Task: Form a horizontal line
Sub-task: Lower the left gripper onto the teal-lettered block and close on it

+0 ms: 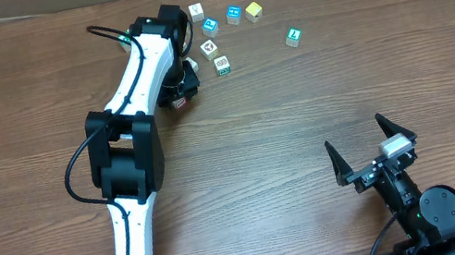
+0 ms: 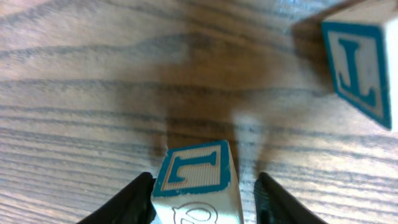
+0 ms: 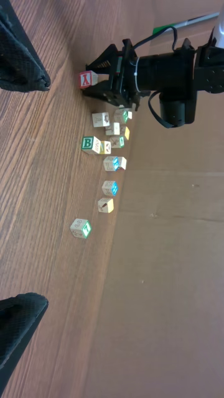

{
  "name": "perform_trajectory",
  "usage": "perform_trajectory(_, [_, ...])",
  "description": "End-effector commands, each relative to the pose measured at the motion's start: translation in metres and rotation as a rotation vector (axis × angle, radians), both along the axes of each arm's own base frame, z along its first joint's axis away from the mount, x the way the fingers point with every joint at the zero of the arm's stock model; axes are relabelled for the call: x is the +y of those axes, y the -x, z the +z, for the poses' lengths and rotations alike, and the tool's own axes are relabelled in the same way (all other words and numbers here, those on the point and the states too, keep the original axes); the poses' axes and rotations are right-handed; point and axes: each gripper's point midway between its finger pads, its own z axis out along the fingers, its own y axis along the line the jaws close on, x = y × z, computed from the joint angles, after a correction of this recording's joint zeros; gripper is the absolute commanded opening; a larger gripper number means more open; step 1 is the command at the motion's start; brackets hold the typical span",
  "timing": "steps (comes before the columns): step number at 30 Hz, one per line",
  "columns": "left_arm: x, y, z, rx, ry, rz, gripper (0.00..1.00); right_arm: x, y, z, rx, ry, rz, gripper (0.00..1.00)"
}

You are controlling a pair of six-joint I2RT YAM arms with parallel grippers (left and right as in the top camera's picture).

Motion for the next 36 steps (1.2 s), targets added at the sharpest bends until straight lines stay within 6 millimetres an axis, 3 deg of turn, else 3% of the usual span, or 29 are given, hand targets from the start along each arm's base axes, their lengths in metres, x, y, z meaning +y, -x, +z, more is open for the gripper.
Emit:
perform_trajectory(1, [0.003,-0.001,-0.006,0.001,-0.017,-0.03,0.5,0.001,0.0,-0.002,-0.004,-0.001,0.006,1.0])
perform_trajectory(6, [0.005,-0.009,-0.002,-0.023,-0.023,-0.044,0.45,0.001,0.001,-0.002,-0.004,-0.001,0.007,1.0])
perform_trajectory(15, [0.015,-0.018,0.021,-0.049,-0.01,-0.018,0.52,0.001,0.0,-0.002,-0.004,-0.001,0.006,1.0])
perform_trajectory(36, [-0.003,-0.005,0.01,-0.003,0.033,-0.033,0.45,0.001,0.0,-0.002,-0.004,-0.001,0.006,1.0])
